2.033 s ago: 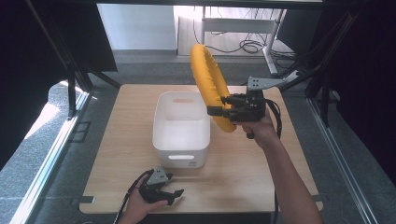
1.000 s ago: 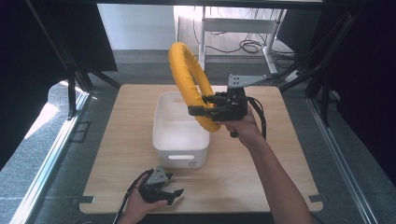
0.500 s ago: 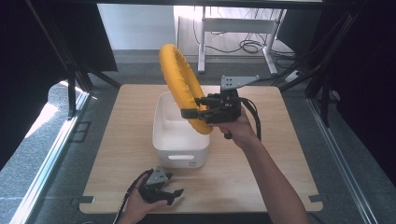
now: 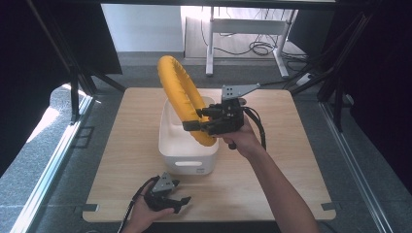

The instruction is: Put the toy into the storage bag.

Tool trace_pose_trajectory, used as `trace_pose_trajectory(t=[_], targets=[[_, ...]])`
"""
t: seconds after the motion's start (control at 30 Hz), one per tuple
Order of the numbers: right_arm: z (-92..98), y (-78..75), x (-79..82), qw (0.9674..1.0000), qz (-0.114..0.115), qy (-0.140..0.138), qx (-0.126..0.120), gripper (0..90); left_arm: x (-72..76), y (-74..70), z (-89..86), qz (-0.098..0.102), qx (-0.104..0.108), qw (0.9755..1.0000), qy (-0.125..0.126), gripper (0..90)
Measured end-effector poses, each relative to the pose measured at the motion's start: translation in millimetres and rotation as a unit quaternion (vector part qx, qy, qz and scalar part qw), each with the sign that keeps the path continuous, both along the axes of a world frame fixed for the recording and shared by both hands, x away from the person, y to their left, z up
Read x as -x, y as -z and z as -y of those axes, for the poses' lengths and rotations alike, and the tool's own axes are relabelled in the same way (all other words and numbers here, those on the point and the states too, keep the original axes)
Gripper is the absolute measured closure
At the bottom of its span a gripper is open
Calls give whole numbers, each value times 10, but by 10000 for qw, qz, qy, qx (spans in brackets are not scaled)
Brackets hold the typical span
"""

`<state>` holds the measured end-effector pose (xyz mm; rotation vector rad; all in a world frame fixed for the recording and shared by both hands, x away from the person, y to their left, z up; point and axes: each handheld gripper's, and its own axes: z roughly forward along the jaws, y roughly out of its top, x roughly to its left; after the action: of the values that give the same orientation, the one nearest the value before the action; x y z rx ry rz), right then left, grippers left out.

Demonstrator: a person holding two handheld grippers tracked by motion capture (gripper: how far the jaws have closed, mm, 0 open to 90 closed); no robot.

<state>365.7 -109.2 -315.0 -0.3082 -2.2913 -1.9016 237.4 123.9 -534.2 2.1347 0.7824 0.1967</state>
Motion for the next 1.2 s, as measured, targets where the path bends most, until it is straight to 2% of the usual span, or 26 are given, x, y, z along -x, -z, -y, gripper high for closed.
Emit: trace_pose_trajectory(t=[0.43,0.8,0.93,1.2], targets=[[-18,78,7,9999,-99,-74,75,514,0,7,5,-6,-14,10000,4,258],[-26,111,1,9999,-92,-109,92,513,-1,9,7,-12,-20,10000,8,258],[-32,143,-17,9998,-24,-144,154,513,-1,11,8,-17,-23,10000,17,258],[-43,195,-16,9994,-119,-231,215,513,-7,19,10,-1,-66,10000,38,258]])
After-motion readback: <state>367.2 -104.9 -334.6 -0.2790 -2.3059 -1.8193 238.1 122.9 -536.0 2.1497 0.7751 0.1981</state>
